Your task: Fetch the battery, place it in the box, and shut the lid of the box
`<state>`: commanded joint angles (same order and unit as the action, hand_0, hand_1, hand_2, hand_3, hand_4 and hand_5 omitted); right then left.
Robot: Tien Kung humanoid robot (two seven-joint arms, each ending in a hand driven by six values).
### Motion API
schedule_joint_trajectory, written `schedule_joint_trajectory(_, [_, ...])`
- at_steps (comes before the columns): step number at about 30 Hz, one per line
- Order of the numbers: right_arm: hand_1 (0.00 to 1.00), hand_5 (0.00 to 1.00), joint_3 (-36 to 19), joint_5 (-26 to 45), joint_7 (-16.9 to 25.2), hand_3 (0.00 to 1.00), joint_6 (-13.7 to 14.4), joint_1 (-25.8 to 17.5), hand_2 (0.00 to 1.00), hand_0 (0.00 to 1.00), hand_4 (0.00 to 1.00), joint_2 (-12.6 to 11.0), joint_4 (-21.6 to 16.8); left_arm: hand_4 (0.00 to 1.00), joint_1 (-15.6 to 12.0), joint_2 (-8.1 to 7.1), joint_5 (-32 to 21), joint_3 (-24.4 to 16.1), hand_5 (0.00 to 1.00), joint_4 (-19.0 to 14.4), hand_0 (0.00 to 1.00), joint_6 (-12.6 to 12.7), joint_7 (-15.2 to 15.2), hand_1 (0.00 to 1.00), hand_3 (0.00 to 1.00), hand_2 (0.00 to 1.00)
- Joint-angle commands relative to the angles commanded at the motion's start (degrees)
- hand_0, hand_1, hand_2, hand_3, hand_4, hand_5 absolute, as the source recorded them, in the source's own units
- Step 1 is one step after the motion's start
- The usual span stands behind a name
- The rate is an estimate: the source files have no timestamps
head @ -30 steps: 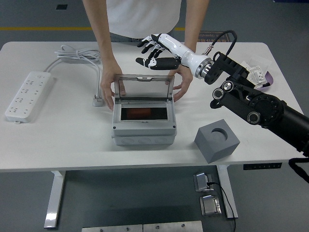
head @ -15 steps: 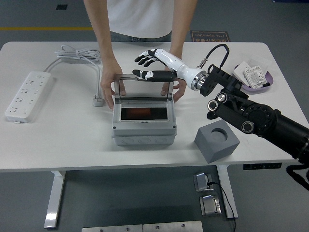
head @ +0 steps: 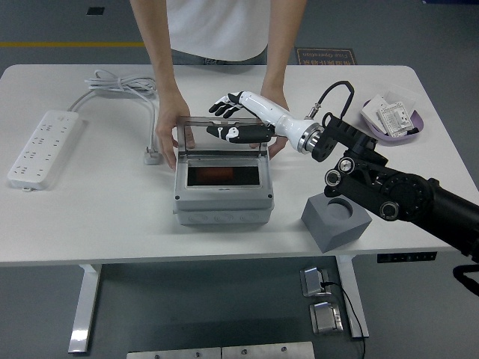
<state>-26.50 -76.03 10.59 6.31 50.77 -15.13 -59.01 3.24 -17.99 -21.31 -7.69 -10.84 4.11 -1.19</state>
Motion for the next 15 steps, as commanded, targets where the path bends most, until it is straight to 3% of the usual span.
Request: schedule_joint_trajectory(15, [0.698, 0.674, 1.7, -3.6, -3.6, 0.753, 0.6, -3.3, 0.731, 0.832, 0.815, -5.3, -11.8, 0.716, -0.6, -0.30, 6.4, -7.3, 0.123, -0.4, 0.638, 0.4, -0.1, 0.708, 0.636, 0.651])
